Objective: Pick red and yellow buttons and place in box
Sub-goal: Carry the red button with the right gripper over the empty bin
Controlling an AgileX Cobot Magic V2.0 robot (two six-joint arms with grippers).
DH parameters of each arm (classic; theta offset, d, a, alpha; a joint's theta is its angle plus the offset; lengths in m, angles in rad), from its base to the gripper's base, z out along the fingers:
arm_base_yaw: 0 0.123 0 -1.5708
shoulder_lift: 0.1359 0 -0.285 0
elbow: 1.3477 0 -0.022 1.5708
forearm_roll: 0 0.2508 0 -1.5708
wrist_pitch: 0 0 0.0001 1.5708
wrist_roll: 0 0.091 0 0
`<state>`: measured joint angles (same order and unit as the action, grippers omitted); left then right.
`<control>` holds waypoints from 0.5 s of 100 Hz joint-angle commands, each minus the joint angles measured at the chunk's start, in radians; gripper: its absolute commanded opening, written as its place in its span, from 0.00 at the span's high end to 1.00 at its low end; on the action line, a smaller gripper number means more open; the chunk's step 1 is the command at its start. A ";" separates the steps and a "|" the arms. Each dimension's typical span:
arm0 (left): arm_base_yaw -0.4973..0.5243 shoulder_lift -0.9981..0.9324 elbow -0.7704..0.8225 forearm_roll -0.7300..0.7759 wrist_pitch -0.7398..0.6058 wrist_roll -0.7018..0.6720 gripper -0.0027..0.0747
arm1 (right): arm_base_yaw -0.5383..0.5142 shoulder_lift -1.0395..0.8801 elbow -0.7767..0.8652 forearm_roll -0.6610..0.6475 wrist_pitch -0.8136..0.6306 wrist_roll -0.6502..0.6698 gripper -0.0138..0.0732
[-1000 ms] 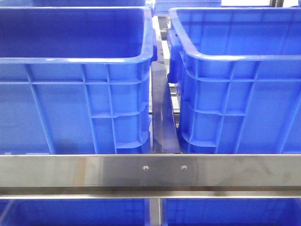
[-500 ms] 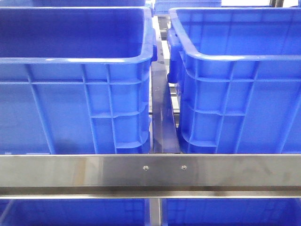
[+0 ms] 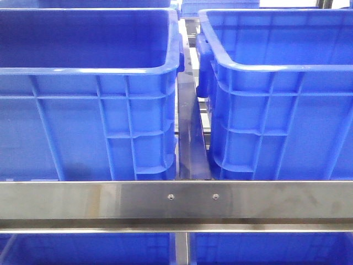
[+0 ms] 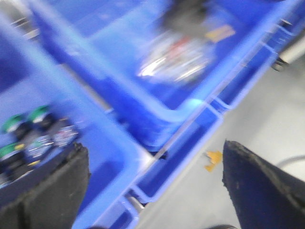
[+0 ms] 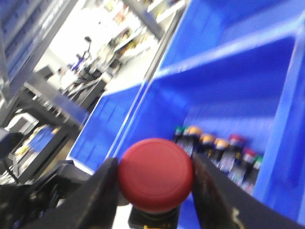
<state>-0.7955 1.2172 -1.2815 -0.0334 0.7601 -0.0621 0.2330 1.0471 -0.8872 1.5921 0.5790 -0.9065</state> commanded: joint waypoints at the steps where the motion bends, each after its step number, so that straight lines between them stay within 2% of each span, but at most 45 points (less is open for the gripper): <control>1: 0.060 -0.031 -0.030 -0.007 -0.059 -0.012 0.26 | 0.000 -0.044 -0.034 0.057 -0.034 -0.032 0.63; 29: 0.332 -0.128 -0.004 0.005 -0.038 -0.012 0.26 | 0.000 -0.053 -0.034 0.008 -0.062 -0.033 0.63; 50: 0.535 -0.295 0.138 0.022 -0.044 -0.012 0.26 | 0.000 -0.053 -0.034 0.002 -0.074 -0.034 0.63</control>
<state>-0.3301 1.0040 -1.1691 -0.0127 0.7748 -0.0642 0.2330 1.0143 -0.8872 1.5606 0.5093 -0.9268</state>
